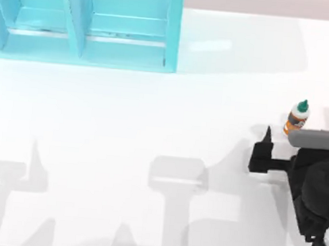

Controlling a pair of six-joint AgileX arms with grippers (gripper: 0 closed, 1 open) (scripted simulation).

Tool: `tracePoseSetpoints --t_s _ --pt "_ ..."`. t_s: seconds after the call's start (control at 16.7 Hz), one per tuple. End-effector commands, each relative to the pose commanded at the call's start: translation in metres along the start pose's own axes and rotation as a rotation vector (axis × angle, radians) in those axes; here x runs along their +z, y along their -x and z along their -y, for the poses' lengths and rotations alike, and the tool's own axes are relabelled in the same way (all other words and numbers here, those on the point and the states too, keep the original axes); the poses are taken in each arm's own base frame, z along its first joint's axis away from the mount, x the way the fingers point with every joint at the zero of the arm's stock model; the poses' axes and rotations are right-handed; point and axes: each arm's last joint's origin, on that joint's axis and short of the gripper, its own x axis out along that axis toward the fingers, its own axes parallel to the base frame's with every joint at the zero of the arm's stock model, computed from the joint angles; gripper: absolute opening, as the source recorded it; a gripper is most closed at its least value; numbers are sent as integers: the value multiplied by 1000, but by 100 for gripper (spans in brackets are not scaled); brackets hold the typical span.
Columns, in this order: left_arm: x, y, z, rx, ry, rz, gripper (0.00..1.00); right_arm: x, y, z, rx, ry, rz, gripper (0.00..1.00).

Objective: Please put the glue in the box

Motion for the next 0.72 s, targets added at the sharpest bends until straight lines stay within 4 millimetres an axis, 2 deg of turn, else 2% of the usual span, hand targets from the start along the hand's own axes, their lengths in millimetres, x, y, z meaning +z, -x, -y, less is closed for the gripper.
tracePoseSetpoints --t_s 0.24,0.36,0.6,0.72 --pt "0 0 0 0 0 0 100 1 -40 1 0 0 1 100" --pt "0 0 0 0 0 0 100 1 -53 3 0 0 1 100" --pt "0 0 0 0 0 0 100 2 -55 4 0 0 0 100" --pt "0 0 0 0 0 0 100 2 -55 4 0 0 0 85"
